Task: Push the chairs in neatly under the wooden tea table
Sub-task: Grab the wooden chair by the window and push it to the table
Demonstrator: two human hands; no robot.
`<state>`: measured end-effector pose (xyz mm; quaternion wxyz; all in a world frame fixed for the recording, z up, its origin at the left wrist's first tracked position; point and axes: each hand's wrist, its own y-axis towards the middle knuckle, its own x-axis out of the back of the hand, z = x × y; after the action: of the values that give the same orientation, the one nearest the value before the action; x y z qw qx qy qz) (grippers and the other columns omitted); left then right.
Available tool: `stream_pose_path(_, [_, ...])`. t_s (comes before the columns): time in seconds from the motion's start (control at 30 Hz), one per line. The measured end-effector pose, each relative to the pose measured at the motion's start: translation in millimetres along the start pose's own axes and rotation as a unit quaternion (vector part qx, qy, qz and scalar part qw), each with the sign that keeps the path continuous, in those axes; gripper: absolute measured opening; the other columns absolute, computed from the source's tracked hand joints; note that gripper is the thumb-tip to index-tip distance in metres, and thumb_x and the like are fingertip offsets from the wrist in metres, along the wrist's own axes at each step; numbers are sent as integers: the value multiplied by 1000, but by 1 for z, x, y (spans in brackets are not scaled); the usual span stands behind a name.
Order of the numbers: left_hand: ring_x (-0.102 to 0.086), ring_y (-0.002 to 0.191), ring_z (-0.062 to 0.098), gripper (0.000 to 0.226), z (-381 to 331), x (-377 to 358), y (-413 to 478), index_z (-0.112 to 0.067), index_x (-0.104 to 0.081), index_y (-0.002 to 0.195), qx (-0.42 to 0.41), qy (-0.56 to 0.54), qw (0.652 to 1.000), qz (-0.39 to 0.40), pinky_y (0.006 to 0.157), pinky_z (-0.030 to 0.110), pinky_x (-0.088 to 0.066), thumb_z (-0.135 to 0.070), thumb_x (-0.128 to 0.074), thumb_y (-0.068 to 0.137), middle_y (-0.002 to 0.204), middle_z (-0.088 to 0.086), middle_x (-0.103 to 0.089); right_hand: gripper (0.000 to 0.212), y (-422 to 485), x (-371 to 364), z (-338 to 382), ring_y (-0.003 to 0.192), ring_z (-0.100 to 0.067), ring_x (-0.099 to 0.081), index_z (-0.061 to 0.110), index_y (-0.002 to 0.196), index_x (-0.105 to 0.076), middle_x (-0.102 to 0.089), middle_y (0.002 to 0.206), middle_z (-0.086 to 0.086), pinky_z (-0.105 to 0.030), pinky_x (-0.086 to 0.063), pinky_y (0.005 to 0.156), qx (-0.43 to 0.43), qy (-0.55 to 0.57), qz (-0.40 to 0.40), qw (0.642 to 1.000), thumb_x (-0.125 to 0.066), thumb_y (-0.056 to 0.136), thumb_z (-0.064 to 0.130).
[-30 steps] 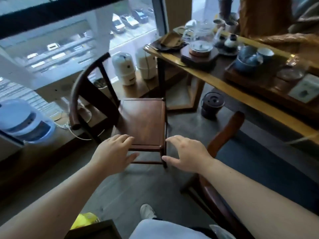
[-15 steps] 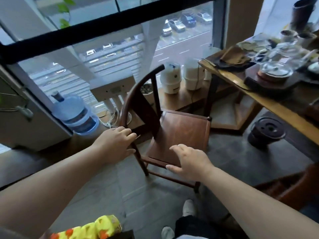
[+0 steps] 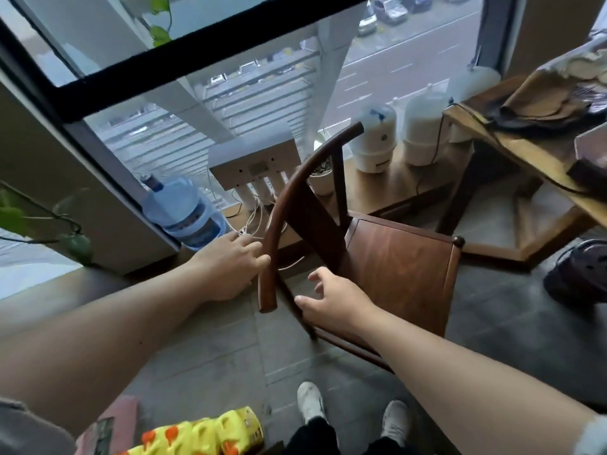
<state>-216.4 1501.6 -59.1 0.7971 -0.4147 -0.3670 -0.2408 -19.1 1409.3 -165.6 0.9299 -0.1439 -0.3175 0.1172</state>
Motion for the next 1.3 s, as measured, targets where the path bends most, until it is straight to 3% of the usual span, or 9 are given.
stream_pose_path(0.13, [-41, 125, 29, 42, 24, -18, 25, -22, -46, 131, -44, 16, 999, -9, 105, 46, -34, -29, -48, 90, 133, 8, -51, 65, 33, -20, 13, 108, -23, -60, 22, 128, -48, -65, 120, -4, -36, -49, 89, -38, 28, 21, 999, -64, 80, 63])
stream_pose_path(0.3, [-11, 145, 34, 52, 48, -43, 63, -23, -29, 147, -96, 81, 992, 6, 116, 54, -14, -24, -41, 97, 157, 15, -23, 70, 69, -44, 35, 105, -23, -62, 14, 127, -52, -65, 117, -5, -32, -49, 81, -124, 105, 25, 986, -69, 79, 61])
stream_pose_path(0.43, [-8, 146, 33, 48, 59, -61, 93, -21, -30, 147, -153, 101, 983, 11, 116, 56, -9, -25, -33, 99, 158, 16, -20, 53, 87, -79, 41, 84, -22, -69, 10, 111, -63, -70, 95, -7, -32, -58, 57, -216, 292, 56, 930, -76, 79, 50])
stream_pose_path(0.53, [-11, 146, 32, 43, 61, -75, 111, -22, -41, 140, -181, 105, 978, -14, 116, 58, -4, -25, -35, 98, 155, 14, -30, 50, 98, -103, 39, 82, -27, -71, 6, 111, -61, -70, 92, -12, -40, -60, 65, -244, 413, 59, 875, -79, 79, 39])
stream_pose_path(0.6, [-17, 144, 32, 38, 60, -78, 120, -23, -49, 133, -190, 108, 976, -25, 116, 57, -2, -25, -36, 97, 148, 12, -41, 38, 102, -107, 38, 74, -25, -71, 4, 106, -61, -70, 83, -11, -37, -58, 64, -243, 458, 50, 854, -78, 82, 29])
stream_pose_path(0.73, [-33, 136, 31, 31, 55, -81, 125, -24, -57, 121, -177, 112, 977, -47, 116, 56, -8, -23, -41, 96, 127, 4, -58, 22, 99, -107, 43, 60, -19, -67, 6, 97, -59, -66, 69, -6, -31, -53, 56, -231, 450, 29, 862, -73, 86, 20])
stream_pose_path(0.9, [-27, 140, 31, 31, 43, -83, 115, -25, -54, 124, -138, 103, 984, -43, 115, 57, -12, -23, -46, 94, 135, 5, -52, 16, 91, -106, 45, 56, -16, -64, 8, 94, -58, -64, 71, -7, -29, -53, 55, -225, 403, 20, 887, -67, 86, 19])
stream_pose_path(1.13, [-34, 133, 27, 28, -12, -72, 87, -25, -56, 119, -126, 92, 987, -32, 114, 56, -16, -25, -43, 94, 126, 0, -56, 26, 31, -103, 26, 54, -17, -64, 1, 102, -58, -65, 72, -9, -23, -48, 44, -224, 362, 47, 904, -67, 88, 21])
stream_pose_path(1.3, [-36, 129, 26, 28, -68, -60, 64, -26, -54, 121, -109, 79, 991, -11, 113, 58, -17, -28, -42, 96, 123, -1, -56, 23, -24, -102, 3, 54, -23, -63, -2, 96, -59, -64, 66, -13, -32, -50, 51, -230, 341, 58, 910, -67, 84, 15])
